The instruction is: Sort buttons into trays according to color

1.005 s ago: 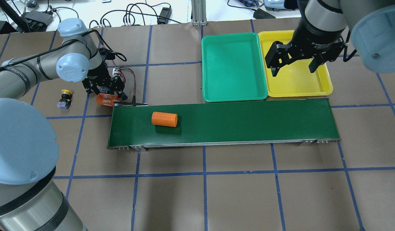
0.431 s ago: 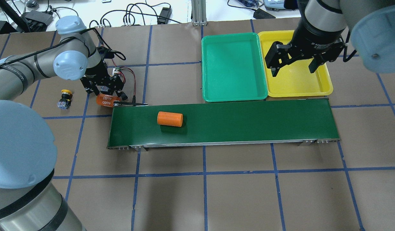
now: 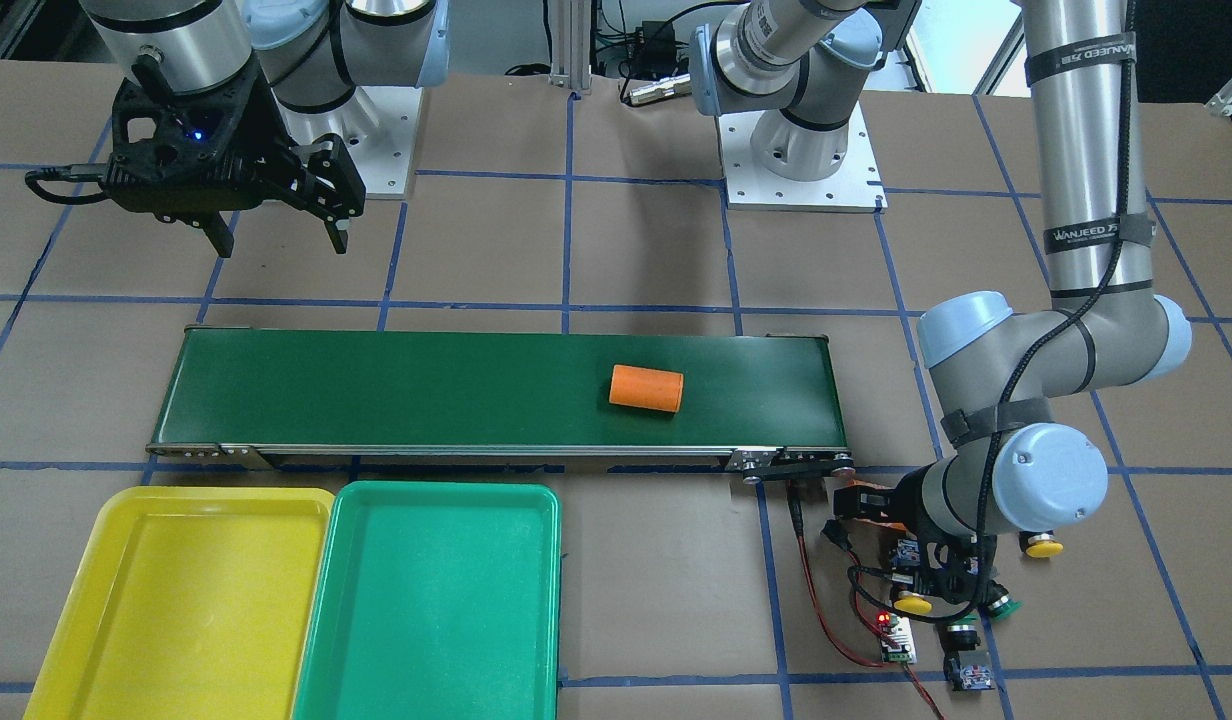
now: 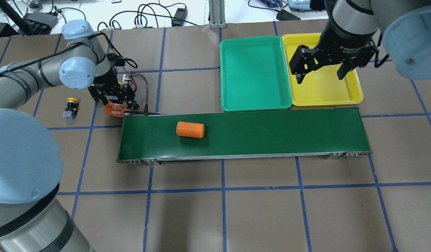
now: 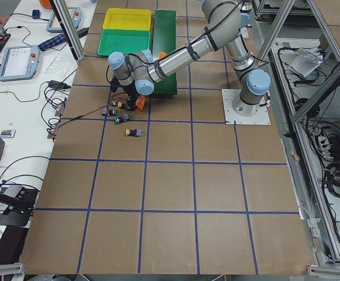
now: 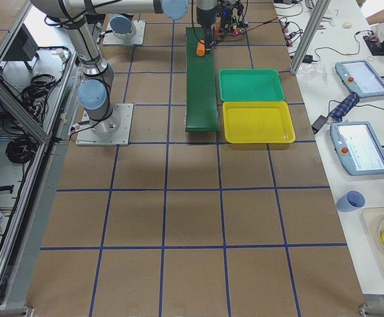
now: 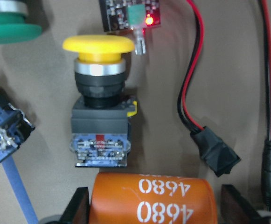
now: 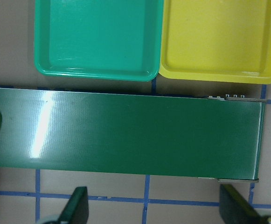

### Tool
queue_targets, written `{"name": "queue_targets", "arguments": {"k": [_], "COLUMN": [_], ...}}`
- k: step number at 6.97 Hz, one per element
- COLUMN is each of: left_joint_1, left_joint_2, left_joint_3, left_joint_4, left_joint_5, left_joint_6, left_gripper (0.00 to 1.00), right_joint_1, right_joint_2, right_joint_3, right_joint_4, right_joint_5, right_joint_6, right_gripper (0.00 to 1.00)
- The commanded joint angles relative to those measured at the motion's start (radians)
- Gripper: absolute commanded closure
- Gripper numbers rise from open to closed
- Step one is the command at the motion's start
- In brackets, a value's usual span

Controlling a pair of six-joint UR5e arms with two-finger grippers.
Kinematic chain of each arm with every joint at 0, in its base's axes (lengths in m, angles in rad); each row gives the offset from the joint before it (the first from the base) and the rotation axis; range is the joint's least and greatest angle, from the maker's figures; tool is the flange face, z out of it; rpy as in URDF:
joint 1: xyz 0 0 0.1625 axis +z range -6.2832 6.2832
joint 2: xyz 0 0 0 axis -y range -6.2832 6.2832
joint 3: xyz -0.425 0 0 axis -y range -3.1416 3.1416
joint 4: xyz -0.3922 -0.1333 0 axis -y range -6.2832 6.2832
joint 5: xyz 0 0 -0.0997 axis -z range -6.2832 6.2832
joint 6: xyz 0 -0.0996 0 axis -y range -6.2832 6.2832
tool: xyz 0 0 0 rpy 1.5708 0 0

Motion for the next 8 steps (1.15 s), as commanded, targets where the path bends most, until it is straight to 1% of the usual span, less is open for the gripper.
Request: {"name": "queue_targets", "arguments": {"k": [1,2,3,4,6,7,8], "left_joint_1": [0.005,0.005,0.007,0.007,0.043,0.034,0.033], "left_joint_2": [-0.003,-0.003,-0.003,-0.002,0.049,0.093,0.153], "left_joint_3": [0.001,0.005,0.016,0.03,0.053,0.097,0.094], "left_joint_4": [-0.001,-0.004,-0.013,-0.026,-0.053,-0.147,-0.212], "left_joint_5": [0.003,0.003,0.003,0.003,0.001,0.004,0.0], "left_joint_6": [0.003,0.008,0.009,0.012,0.012,0.011,0.002], "left_gripper": [0.0,0.66,1.0,1.0,1.0,1.0,1.0], "right_joint_1": [0.001,-0.001,0.001,0.001,-0.001,0.001,0.001], "right_joint_2": [0.0,0.0,0.0,0.0,0.0,0.0,0.0], "right_joint_3": [0.001,0.001,0.001,0.001,0.001,0.001,0.001], "right_joint_4": [0.0,0.0,0.0,0.0,0.0,0.0,0.0], "right_joint_5": [-0.001,-0.001,-0.001,-0.001,-0.001,-0.001,-0.001], "right_joint_6": [0.0,0.0,0.0,0.0,0.0,0.0,0.0], "right_gripper": [0.0,0.0,0.0,0.0,0.0,0.0,0.0]}}
